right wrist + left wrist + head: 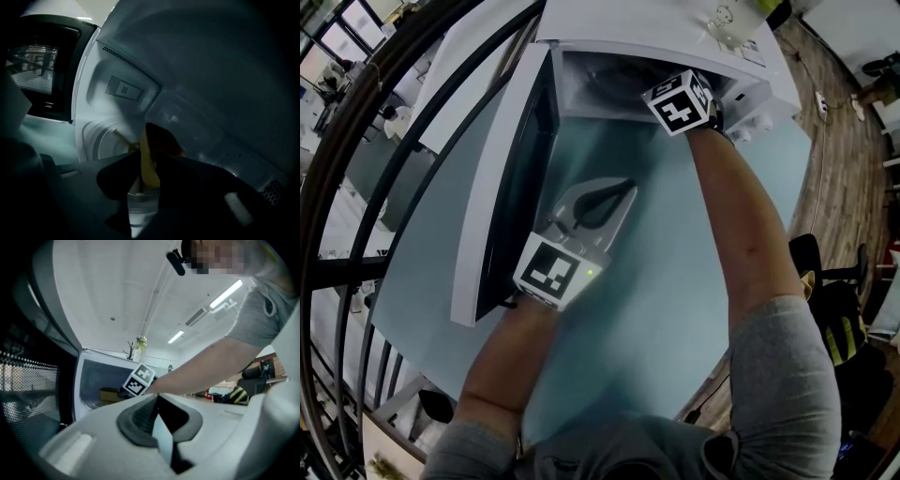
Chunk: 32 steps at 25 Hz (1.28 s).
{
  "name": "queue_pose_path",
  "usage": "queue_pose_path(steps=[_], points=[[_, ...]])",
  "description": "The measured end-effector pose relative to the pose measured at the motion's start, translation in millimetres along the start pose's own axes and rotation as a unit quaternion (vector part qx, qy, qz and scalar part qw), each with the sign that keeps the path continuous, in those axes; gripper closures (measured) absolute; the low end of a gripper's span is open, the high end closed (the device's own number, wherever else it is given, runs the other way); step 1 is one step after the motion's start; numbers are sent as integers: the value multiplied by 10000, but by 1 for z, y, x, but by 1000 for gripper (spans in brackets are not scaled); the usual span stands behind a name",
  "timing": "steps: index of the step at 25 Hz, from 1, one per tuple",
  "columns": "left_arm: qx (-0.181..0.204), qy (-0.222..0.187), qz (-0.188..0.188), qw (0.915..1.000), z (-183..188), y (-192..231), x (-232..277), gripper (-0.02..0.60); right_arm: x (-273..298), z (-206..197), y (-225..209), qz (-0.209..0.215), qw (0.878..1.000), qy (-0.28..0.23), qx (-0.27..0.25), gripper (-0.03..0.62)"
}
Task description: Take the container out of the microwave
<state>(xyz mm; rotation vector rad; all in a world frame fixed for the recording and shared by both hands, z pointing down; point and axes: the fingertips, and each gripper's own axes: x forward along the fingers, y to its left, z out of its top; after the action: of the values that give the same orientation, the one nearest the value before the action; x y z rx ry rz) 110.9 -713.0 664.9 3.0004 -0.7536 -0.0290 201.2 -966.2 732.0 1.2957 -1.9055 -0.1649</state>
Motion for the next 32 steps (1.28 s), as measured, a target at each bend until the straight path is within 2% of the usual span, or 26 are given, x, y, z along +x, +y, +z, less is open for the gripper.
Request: queue_pose_path(steps=[7,13,15,17,26,32], points=[[-22,-35,0,10000,2,-1,-1,557,8,-5,5,57,9989,269,-375,494],[4,-45,2,10000,3,0,-1,557,11,-7,4,3,9985,361,-422,509],[-15,-70,-4,10000,4,-1,-2,558,11,-9,5,78,9982,420,-421,558],[-44,-100,2,9999,7,0,-3,558,9,-9,7,161,9979,446,-440,576],[-16,-80,23,10000,15,-4,-5,558,-9,-2,16,500,9976,364,-316,571],[81,-79,2,9999,38,-21,-12,558,-42,8,31,783,9964,276,-157,572]])
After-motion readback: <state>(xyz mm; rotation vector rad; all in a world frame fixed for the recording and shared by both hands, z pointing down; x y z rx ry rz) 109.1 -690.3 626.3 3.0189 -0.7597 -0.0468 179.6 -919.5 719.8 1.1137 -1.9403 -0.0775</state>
